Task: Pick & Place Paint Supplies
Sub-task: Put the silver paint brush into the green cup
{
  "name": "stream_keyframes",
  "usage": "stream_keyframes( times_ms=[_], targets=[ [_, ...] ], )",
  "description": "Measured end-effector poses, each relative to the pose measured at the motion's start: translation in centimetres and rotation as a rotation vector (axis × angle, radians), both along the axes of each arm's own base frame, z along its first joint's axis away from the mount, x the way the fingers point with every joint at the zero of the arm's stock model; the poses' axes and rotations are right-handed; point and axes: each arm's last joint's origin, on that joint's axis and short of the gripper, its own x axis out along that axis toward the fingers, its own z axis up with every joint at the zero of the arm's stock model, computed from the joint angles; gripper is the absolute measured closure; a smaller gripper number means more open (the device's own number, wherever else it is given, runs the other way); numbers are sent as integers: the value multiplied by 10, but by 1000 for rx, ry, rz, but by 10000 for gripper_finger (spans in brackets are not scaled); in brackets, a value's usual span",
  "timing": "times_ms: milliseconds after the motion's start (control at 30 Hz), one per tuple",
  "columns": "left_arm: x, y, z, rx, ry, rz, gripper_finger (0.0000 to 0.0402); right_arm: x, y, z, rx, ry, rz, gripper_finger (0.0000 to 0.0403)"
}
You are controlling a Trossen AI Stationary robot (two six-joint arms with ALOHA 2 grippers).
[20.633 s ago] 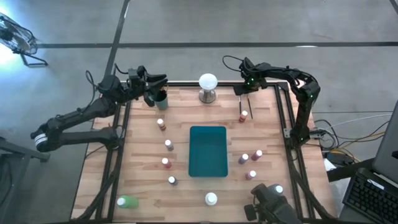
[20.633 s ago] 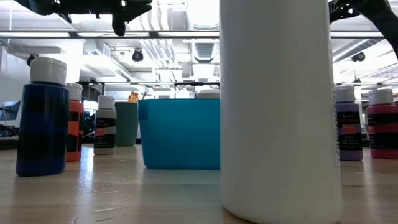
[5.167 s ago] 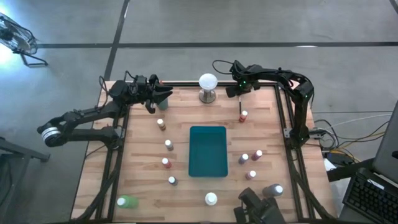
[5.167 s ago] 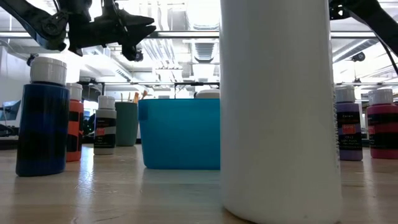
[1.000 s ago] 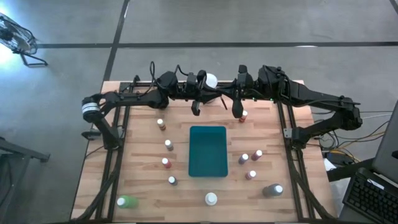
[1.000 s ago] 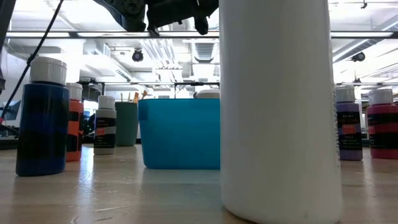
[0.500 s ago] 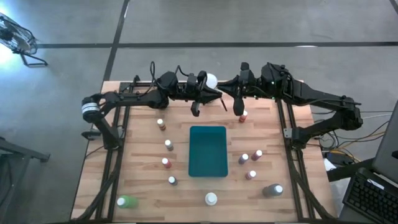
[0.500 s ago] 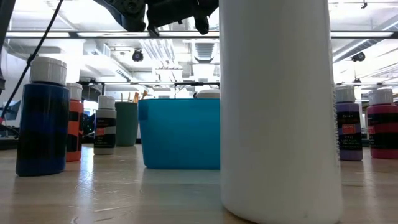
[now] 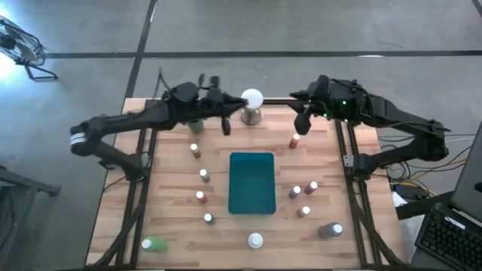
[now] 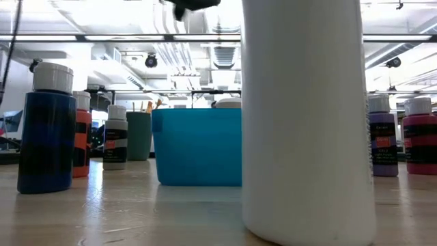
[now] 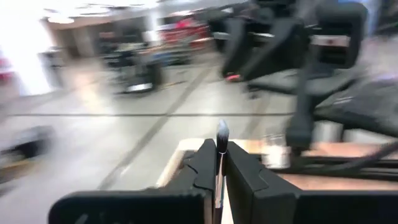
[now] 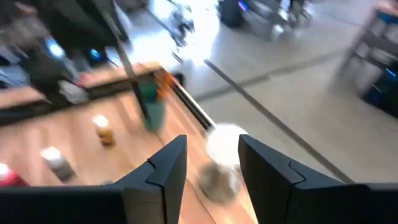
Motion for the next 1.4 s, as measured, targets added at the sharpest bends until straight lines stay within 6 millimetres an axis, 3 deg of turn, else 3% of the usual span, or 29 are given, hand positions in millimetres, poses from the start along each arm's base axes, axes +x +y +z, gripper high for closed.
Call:
stream_keyframes(
  times_ms=[100,233,400,600,767,933,1400],
  targets=[
    [-23,-12,3,37,48,161,385,-8,0,-5,7,65,-63,247],
    [-52,-19,-14,17,101,280,385,-11,0,-10,21,100,-76,233],
    [-91,-24,-39,-4,44,377,385,-12,-1,-12,9,121,-84,219],
    [-122,-26,-68,12,-116,433,385,-12,-1,-12,4,123,-85,213],
    [-134,-21,-104,20,-135,532,385,-12,-1,-12,4,122,-86,225],
    [-141,-12,-127,-10,-123,591,385,-12,-2,-12,1,118,-95,238],
    [-143,10,-154,-81,-52,635,385,-11,-4,-13,-5,123,-102,249]
  ],
)
